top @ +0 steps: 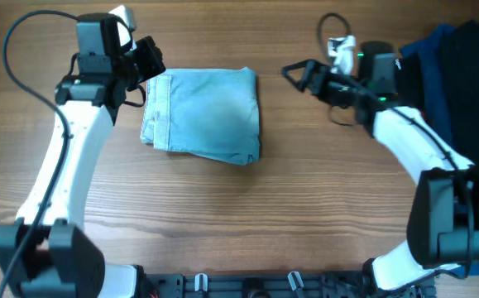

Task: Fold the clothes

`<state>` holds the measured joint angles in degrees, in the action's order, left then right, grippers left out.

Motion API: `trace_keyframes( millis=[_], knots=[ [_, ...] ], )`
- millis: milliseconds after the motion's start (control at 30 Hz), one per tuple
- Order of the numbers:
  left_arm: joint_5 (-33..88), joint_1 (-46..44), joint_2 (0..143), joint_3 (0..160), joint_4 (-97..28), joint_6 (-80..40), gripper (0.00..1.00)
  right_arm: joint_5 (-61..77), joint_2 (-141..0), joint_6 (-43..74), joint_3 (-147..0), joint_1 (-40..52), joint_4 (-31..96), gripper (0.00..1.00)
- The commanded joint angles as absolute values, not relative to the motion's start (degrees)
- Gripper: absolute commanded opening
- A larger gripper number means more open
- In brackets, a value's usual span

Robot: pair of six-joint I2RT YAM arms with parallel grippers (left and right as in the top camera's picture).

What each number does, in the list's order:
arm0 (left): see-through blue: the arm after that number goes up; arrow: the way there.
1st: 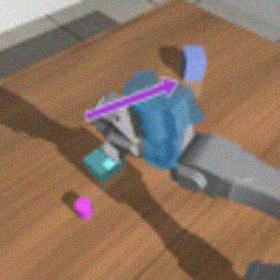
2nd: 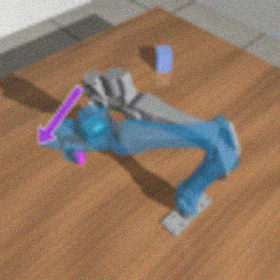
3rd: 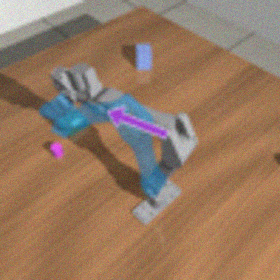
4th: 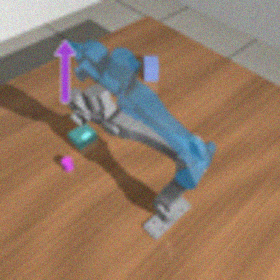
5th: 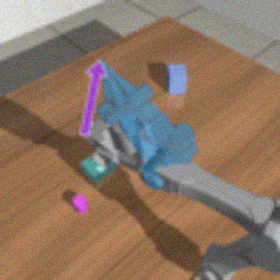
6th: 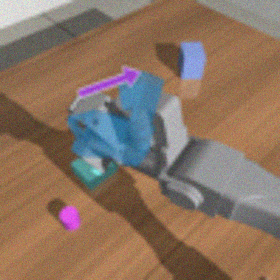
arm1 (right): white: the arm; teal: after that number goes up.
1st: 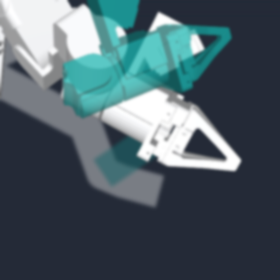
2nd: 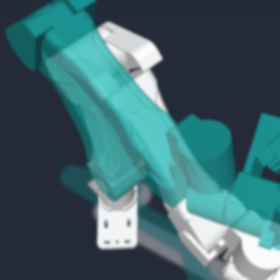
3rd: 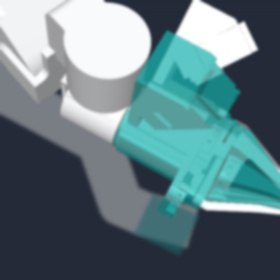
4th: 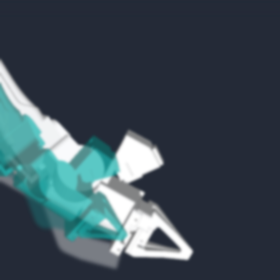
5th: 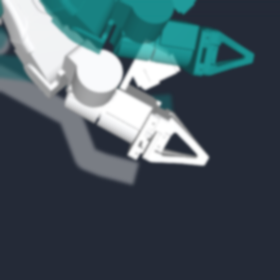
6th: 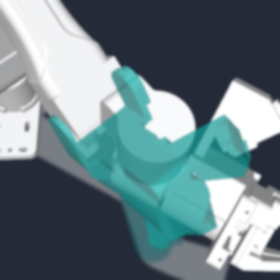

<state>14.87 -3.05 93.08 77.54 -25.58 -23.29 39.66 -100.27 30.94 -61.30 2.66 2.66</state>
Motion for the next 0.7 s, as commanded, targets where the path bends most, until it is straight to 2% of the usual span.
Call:
trace_keyframes(
  millis=[0,167,300,433,533,667],
  knots=[
    [15.07,-2.79,102.04,76.95,-21.15,-24.58,0.04,34.87,-100.01,30.26,-61.17,-1.04,5.89,0.99],
    [15.16,-2.79,114.52,76.95,-16.29,-26.22,0.04,27.75,-100.01,30.22,-61.17,-1.52,5.87,0.99],
    [13.8,-2.66,122.45,76.95,-12.03,-26.22,0.04,27.79,-100.01,30.24,-61.17,-1.52,5.87,1.0],
    [18.5,-2.68,119.57,78.78,-3.55,-26.22,0.04,27.79,-100.01,30.24,-61.17,-1.52,5.87,0.99],
    [24.14,-3.38,112.75,80.68,-5.23,-27.99,0.04,27.79,-100.01,30.22,-61.17,-1.52,5.87,1.0],
    [25.26,-7.99,104.64,80.68,-21.63,-32.01,0.04,27.79,-100.01,30.24,-61.17,-1.52,5.87,1.0]
  ],
)
